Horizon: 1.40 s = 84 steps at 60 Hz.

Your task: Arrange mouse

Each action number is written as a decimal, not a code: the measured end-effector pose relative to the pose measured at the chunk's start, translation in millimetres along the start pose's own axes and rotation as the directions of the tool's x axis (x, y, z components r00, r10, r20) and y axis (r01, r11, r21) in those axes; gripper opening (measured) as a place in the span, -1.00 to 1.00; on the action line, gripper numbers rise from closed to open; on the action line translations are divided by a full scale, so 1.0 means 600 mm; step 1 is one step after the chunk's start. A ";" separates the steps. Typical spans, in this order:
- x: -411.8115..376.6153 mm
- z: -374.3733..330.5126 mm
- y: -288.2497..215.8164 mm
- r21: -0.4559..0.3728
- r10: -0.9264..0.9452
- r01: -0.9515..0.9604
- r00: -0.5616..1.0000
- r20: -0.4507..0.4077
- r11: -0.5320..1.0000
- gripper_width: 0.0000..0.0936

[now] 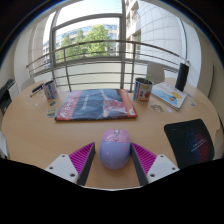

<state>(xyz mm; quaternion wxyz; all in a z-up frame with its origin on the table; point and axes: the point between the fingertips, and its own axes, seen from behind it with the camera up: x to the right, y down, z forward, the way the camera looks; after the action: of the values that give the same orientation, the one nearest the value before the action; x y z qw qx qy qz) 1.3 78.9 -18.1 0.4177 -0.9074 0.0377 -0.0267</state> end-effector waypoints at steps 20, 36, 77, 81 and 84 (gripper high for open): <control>-0.016 -0.008 -0.012 0.008 -0.091 0.090 0.995 0.033 0.996 -0.03; -0.008 -0.256 -0.211 0.295 -0.118 0.072 0.983 0.142 0.953 -0.07; 0.544 -0.076 0.045 -0.008 -0.047 0.048 0.998 0.050 0.999 0.43; 0.546 -0.103 0.029 0.022 -0.043 0.042 0.998 0.042 0.999 0.82; 0.550 -0.132 0.016 0.033 -0.048 0.047 0.998 0.039 0.998 0.80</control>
<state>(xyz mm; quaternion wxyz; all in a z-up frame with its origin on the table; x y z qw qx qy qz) 322.9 -17.2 31.9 0.4323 -0.9015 0.0073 -0.0192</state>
